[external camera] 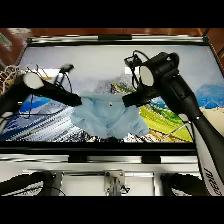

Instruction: Fold the shirts.

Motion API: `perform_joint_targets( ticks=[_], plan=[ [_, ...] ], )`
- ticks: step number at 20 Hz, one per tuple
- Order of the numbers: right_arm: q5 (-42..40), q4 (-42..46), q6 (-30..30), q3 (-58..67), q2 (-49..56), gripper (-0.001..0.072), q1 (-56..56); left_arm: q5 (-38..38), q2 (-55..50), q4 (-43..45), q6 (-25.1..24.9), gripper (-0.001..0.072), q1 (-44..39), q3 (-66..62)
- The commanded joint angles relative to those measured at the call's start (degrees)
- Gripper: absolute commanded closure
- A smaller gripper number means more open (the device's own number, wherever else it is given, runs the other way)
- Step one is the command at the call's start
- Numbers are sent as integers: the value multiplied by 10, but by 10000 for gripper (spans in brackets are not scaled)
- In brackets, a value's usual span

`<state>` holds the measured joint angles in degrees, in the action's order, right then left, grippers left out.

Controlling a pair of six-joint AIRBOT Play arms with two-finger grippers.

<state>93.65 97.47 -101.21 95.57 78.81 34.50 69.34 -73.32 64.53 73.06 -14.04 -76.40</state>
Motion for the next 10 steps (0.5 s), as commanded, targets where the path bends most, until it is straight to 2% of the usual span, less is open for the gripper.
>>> perform_joint_targets(
  ticks=[1, 3, 6, 8, 10],
  plan=[
    [-14, 17, 0, 56, -36, 632, 0, 32, 94, 9, -3, 654, 12, -120],
    [-47, 17, 0, 111, -64, 633, 0, 15, 123, -17, 9, 654, 12, -206],
    [-65, 13, -1, 181, -105, 633, 0, 12, 129, -46, 55, 654, 12, -316],
    [-58, 0, -6, 186, -133, 633, 0, 17, 129, -75, 57, 654, 11, -334],
    [-23, -21, -8, 186, -143, 633, 0, 64, 119, -73, 59, 654, 10, -334]
  ],
)
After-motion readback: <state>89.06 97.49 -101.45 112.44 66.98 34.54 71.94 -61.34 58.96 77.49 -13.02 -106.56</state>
